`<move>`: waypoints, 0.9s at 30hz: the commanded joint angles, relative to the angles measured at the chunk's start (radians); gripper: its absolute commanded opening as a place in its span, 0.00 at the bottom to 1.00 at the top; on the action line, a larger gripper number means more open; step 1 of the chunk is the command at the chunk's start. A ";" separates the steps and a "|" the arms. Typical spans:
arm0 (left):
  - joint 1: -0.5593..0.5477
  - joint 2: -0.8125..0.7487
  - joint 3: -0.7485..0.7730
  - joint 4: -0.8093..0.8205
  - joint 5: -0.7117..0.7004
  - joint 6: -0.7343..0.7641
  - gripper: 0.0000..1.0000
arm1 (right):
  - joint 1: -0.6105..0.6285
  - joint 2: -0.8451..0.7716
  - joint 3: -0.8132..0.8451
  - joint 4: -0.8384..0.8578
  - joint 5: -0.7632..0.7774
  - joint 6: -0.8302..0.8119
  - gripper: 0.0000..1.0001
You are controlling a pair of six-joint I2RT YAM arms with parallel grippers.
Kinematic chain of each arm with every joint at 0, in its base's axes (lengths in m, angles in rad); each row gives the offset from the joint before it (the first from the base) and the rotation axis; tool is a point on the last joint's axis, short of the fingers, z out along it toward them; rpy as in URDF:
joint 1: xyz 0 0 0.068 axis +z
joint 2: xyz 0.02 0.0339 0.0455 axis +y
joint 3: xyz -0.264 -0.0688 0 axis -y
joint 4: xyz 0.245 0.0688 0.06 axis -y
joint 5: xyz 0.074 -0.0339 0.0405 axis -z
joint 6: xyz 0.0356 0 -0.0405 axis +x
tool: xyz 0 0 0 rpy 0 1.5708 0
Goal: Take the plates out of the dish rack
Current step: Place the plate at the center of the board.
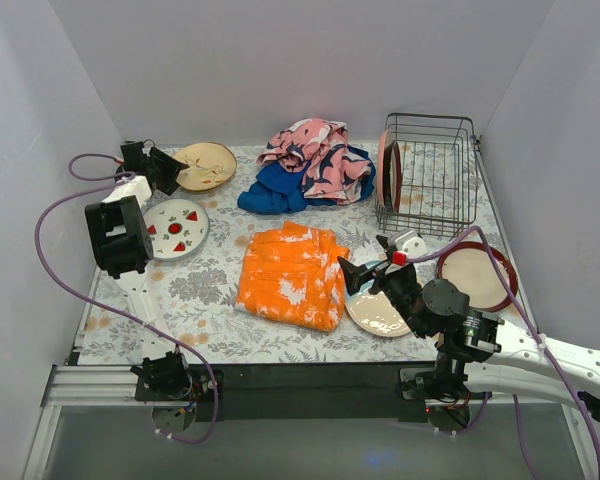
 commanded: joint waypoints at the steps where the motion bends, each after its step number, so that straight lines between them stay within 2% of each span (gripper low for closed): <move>1: 0.003 -0.094 0.036 -0.072 -0.088 0.029 0.55 | 0.000 -0.001 -0.002 0.034 0.036 0.017 0.98; 5: 0.005 -0.104 0.023 -0.066 -0.105 0.030 0.52 | 0.000 0.013 0.001 0.034 0.023 0.017 0.98; 11: 0.003 -0.071 0.045 -0.052 -0.050 0.027 0.35 | 0.000 0.020 0.003 0.033 0.016 0.015 0.98; 15: 0.001 -0.072 0.040 -0.061 -0.087 0.029 0.23 | 0.000 0.027 0.004 0.031 0.013 0.012 0.97; 17: 0.003 -0.074 0.037 -0.070 -0.108 0.032 0.20 | 0.002 0.025 0.004 0.033 0.008 0.012 0.97; 18: 0.005 -0.075 0.039 -0.075 -0.111 0.032 0.21 | 0.000 0.022 0.003 0.031 0.008 0.009 0.97; 19: 0.003 -0.077 0.043 -0.092 -0.117 0.032 0.30 | 0.002 0.025 0.003 0.033 0.011 0.006 0.97; 23: 0.001 -0.107 0.057 -0.130 -0.146 0.040 0.48 | 0.000 0.045 0.008 0.031 0.043 0.002 0.98; 27: 0.003 -0.164 0.098 -0.204 -0.196 0.072 0.52 | -0.003 0.063 0.012 0.018 0.095 0.018 0.98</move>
